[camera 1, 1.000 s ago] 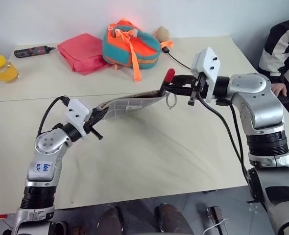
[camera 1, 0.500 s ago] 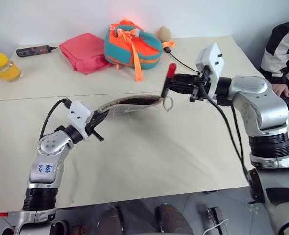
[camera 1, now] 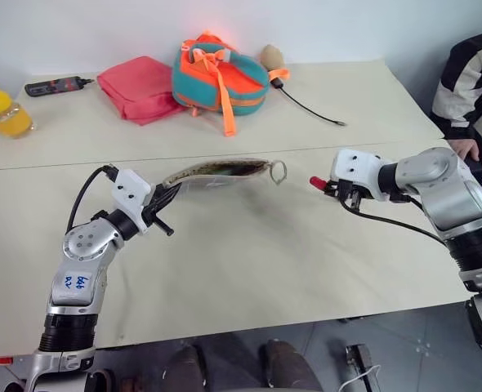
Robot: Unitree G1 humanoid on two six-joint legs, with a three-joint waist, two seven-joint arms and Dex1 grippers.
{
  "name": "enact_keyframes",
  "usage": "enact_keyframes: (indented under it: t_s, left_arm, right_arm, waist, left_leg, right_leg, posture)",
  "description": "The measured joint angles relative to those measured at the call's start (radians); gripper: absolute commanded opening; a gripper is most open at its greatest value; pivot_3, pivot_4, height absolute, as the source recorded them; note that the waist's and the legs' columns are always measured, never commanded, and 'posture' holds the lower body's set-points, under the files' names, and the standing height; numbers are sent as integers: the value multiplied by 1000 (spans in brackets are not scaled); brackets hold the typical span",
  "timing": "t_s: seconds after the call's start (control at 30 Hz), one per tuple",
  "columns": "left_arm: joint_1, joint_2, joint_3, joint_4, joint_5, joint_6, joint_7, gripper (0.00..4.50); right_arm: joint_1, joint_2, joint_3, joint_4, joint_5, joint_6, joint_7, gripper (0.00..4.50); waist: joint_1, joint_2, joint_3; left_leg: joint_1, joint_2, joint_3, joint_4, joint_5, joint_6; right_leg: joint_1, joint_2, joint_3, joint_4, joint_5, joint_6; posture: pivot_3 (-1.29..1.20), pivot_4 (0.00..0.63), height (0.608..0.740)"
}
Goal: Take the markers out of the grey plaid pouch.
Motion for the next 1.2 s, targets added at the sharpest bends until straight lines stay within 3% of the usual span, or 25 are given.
enact_keyframes:
  t_s: [0.1, 0.23, 0.27, 0.47, 0.6, 0.7, 0.8, 0.87, 1.03, 1.2]
  left_arm:
    - [1, -3, -1, -4, 0, 0, 2, 0]
    - [9, -5, -1, -23, 0, 4, 8, 0]
    - [12, -6, -1, -34, -1, 6, 8, 0]
    - [26, -11, -1, -45, -2, 14, 8, 0]
    - [26, -12, -1, -45, -2, 15, 8, 0]
    - [25, -12, -1, -45, -4, 21, 7, 0]
    - [25, -13, -2, -46, -8, 29, 1, 0]
    - [20, -15, -2, -46, -12, 39, -2, 0]
    - [4, -18, -3, -46, -13, 53, -4, 0]
    - [0, -23, -8, -49, -16, 65, -6, 0]
  right_arm:
    - [-3, 92, -3, 79, -22, -26, -49, 537]
    - [-17, 137, -6, 164, -48, -119, -98, 537]
    - [-19, 146, -13, 180, -50, -134, -107, 1256]
    - [-22, 162, -73, 211, -48, -137, -112, 3053]
    - [-18, 162, -90, 181, -25, -111, -74, 3053]
    - [-19, 166, -165, 85, 81, -28, -11, 3053]
    - [-47, 206, -265, -63, 243, 89, 42, 2414]
    - [-76, 264, -318, -147, 339, 159, 41, 1726]
    - [-73, 391, -301, -283, 398, 194, -30, 27]
    - [9, 419, -126, -301, 261, 90, -90, 27]
  waist:
    - [-3, 0, 0]
    - [-9, -1, 0]
    - [-12, -1, 0]
    - [-7, -1, 0]
    - [-7, -1, 0]
    - [-7, 1, 1]
    - [-9, 1, 1]
    - [-9, 1, 1]
    - [-3, 1, 1]
    - [-2, 1, 1]
  left_leg:
    - [0, 0, 1, 0, 0, 0]
    - [1, 1, 1, 0, 0, 0]
    - [1, 1, 1, 0, 0, 0]
    - [1, 1, 1, 1, 0, 0]
    - [1, 1, 1, 0, 0, 0]
    - [0, 1, -2, -1, 0, 0]
    - [1, 2, -3, -1, -1, -1]
    - [1, 2, -4, -1, -1, -2]
    - [-1, 1, -4, -1, -1, -1]
    - [-1, 1, -4, 0, -1, -1]
  right_leg:
    - [0, 1, 0, 1, 0, 0]
    - [0, 1, -1, 2, 0, 0]
    - [0, 1, 0, 2, 0, 0]
    - [0, 1, 0, 3, 0, 0]
    - [-2, 1, 0, 3, 0, 0]
    - [-4, 1, 1, 4, 0, 0]
    - [-4, 2, 1, 5, 0, 0]
    - [-4, 2, 0, 5, 0, 0]
    - [-3, 1, -1, 5, 0, 0]
    - [-3, 1, -1, 5, 0, 1]
  posture:
    - [0, 150, 740]
    - [0, 150, 740]
    - [0, 150, 740]
    - [0, 150, 740]
    - [0, 150, 740]
    - [0, 150, 740]
    - [0, 150, 740]
    - [0, 150, 740]
    - [0, 150, 740]
    - [0, 150, 740]
